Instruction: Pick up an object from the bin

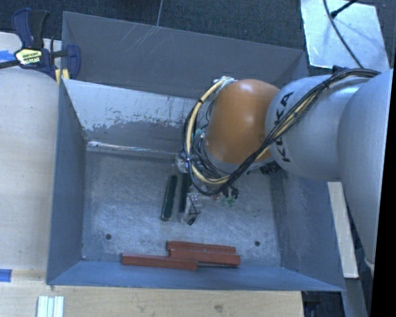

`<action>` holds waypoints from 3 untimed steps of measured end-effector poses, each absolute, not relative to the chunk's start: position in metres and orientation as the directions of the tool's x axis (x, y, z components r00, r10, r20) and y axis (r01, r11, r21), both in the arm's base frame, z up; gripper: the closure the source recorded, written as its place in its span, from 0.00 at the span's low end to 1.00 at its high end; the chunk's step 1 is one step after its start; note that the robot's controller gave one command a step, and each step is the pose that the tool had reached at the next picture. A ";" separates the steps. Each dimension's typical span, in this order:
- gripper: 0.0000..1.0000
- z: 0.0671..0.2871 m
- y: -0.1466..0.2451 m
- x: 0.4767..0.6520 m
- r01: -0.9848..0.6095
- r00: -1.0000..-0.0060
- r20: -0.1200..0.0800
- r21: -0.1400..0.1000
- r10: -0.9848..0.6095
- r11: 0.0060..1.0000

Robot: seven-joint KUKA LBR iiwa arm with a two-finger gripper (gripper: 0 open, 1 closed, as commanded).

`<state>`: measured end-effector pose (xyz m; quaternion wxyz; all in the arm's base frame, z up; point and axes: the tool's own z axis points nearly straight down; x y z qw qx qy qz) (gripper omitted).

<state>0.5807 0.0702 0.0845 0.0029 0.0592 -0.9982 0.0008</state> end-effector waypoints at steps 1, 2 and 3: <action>0.00 0.072 0.008 0.570 -0.063 -0.998 0.001 -0.003 -0.063 0.998; 1.00 0.074 0.012 0.571 -0.068 -0.998 -0.004 0.000 -0.068 0.998; 1.00 0.200 0.042 0.591 -0.040 -0.999 -0.013 0.000 -0.040 0.999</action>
Offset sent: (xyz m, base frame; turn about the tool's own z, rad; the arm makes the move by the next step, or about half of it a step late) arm -0.0109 -0.0575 -0.0118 0.0483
